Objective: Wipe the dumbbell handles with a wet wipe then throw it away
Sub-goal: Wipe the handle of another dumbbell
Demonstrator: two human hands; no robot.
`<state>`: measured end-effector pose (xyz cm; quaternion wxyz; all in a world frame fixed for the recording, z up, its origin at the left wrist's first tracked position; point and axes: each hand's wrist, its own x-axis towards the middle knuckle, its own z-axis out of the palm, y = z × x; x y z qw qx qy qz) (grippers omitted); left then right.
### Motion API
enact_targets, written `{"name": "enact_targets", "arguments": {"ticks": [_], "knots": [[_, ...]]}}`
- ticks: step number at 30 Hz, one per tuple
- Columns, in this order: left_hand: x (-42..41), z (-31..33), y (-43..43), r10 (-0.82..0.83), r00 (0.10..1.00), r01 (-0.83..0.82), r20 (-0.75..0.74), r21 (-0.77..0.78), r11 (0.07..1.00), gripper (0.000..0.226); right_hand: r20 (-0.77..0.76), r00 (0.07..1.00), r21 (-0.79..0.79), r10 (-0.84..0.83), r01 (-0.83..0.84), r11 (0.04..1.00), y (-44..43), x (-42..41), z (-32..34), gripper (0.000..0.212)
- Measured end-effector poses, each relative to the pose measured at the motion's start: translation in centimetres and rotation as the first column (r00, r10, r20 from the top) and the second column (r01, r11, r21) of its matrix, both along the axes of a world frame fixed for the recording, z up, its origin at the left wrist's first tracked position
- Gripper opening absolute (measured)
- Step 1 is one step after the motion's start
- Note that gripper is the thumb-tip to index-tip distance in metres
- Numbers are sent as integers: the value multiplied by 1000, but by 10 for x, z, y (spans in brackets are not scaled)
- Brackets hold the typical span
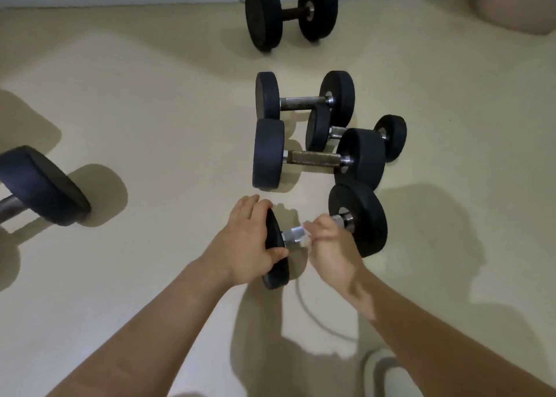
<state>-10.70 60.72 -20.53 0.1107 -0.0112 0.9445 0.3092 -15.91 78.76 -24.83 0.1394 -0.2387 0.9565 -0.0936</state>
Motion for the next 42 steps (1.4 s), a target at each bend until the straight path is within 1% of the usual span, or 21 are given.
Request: {"name": "enact_targets", "arguments": {"ticks": [1,3,4,6,8,9,12,13,17,20,21,23,25,26,28,30,33,34,37,39,42], "knots": [[2,-1,1,6,1000,-7,14,43,999,79,33,998,-27,44,-43,999,-6,12,3,26],[5,-1,-1,4,1000,-5,22,32,999,88,-20,995,-4,99,-99,995,-7,26,14,31],[4,0,-3,-11,1000,11,25,3,1000,94,-37,998,-15,56,-57,998,0,28,21,31],[-2,4,-5,-58,997,60,45,-44,997,102,-11,992,-84,-123,121,989,27,29,33,29],[-6,5,-8,-87,994,90,62,-43,995,101,-94,970,-71,-225,219,973,53,38,45,24],[-5,4,-8,-91,993,93,77,-31,995,102,-123,961,-51,-247,243,969,59,44,49,20],[5,-3,-7,-58,995,55,77,37,998,112,-188,954,-163,-233,203,965,43,42,47,14],[9,-5,-5,-58,996,56,65,34,998,114,-130,959,-213,-251,220,952,33,36,42,13],[28,-11,6,-81,996,79,-23,-79,994,116,-121,932,-196,-343,317,928,14,29,0,16],[51,-7,22,-63,993,50,-99,-127,991,113,-99,982,-271,-160,128,954,6,55,-14,22],[58,-4,27,-75,991,57,-109,-159,986,113,-103,984,-307,-145,107,946,10,54,-13,22],[66,0,34,-92,987,64,-128,-211,975,110,-44,979,-317,-200,176,932,26,38,-13,16],[70,2,37,-95,985,61,-146,-220,974,104,-108,943,-274,-314,275,922,34,31,-14,16],[72,2,39,-85,985,53,-151,-202,978,99,-113,952,-239,-285,253,938,29,39,-13,18],[74,2,44,-35,984,9,-176,-148,989,84,-107,990,-238,-97,69,969,15,67,-11,20],[77,0,46,12,980,-37,-196,-124,992,74,-208,977,-252,-40,-14,968,22,65,-14,19],[83,-3,54,72,980,-91,-184,-99,991,77,-198,948,-255,-251,197,947,42,40,-19,19],[84,-2,58,78,981,-95,-175,-93,991,80,-199,943,-269,-266,208,940,42,44,-21,17],[87,-3,67,94,985,-107,-148,-84,991,84,-221,971,-353,-86,3,935,26,64,-27,15],[94,-7,75,104,985,-113,-137,-56,992,85,-211,977,-404,21,-106,909,22,67,-31,22],[110,-17,89,127,982,-136,-143,-57,989,98,-224,967,-384,122,-202,901,32,72,-25,19]]}}
